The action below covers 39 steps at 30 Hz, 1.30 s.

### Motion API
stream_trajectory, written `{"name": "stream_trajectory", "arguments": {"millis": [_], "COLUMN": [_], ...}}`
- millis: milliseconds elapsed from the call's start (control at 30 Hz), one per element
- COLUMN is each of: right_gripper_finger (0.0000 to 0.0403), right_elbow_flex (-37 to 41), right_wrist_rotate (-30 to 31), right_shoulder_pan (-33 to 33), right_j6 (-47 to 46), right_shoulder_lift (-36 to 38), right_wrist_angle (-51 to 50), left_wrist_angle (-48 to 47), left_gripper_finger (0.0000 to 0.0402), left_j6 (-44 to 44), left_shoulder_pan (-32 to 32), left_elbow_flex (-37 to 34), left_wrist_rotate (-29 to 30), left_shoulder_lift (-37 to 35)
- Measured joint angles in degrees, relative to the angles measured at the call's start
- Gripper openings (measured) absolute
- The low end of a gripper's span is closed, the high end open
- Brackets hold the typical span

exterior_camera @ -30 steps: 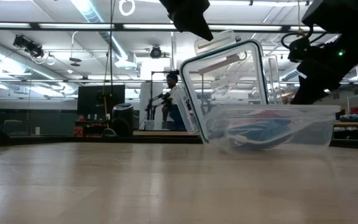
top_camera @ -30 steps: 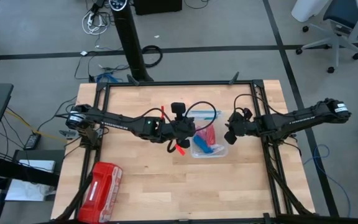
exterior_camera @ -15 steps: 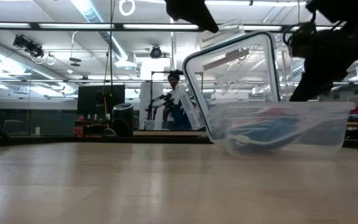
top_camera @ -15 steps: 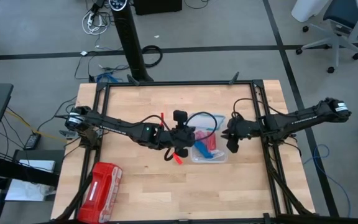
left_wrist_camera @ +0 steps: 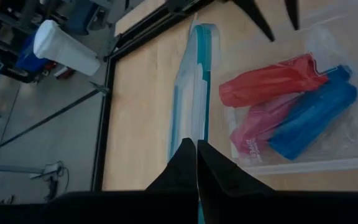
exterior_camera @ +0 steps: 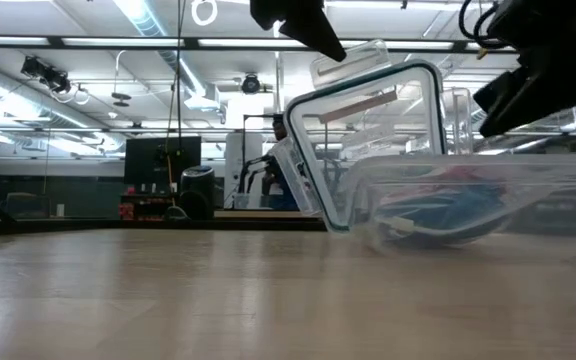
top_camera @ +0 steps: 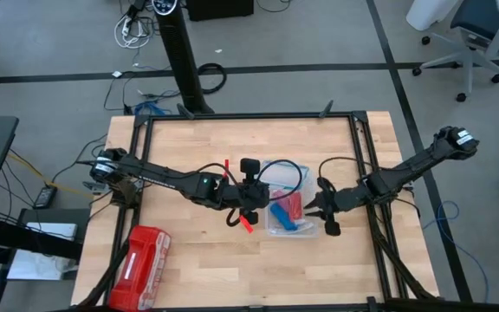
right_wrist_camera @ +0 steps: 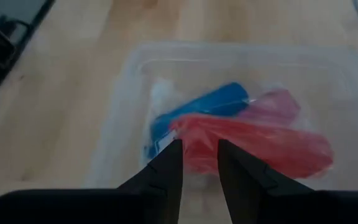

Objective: Roll bandage
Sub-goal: Close the transparent container

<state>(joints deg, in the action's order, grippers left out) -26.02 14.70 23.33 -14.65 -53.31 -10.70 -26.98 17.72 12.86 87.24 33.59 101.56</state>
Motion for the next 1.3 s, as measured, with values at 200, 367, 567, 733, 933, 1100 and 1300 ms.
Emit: {"name": "stream_trajectory", "arguments": {"millis": [200,367,567,733,933,1100,1300], "right_gripper_finger": [0.0098,0.0098,0.0098,0.0091,0.0076,0.0070,0.0070], "right_elbow_flex": [0.00,-0.22,-0.04,-0.04,-5.17,-12.67,-20.76], "right_wrist_rotate": [3.19,8.44,10.96,7.88,7.95,8.05,7.32], "right_shoulder_pan": [-0.64,-2.77,-7.14,-10.82,-12.76,-13.23,-10.81], "right_j6": [-7.21,-8.28,-7.63,-7.70,-6.46,-3.35,-4.88], "right_shoulder_lift": [-5.97,-11.42,-14.03,-14.79,-17.88,-19.49,-17.28], "right_wrist_angle": [-5.21,-3.86,-2.54,0.17,-0.82,-8.63,-24.40], "left_wrist_angle": [0.28,0.22,0.15,0.51,3.16,2.12,0.70], "left_gripper_finger": [0.0000,0.0000,0.0000,0.0000,0.0000,0.0000,0.0000], "left_j6": [-0.06,0.39,5.27,6.97,3.60,-1.29,-4.90], "left_shoulder_pan": [0.00,-0.02,0.66,0.67,-0.41,-0.87,-0.85], "left_elbow_flex": [0.00,-0.04,-0.04,-0.04,-0.04,-0.04,-0.04], "left_wrist_rotate": [-3.97,-7.62,-11.46,-12.53,-12.78,-11.34,-8.76], "left_shoulder_lift": [0.02,0.02,0.02,0.03,1.25,1.87,1.99]}}
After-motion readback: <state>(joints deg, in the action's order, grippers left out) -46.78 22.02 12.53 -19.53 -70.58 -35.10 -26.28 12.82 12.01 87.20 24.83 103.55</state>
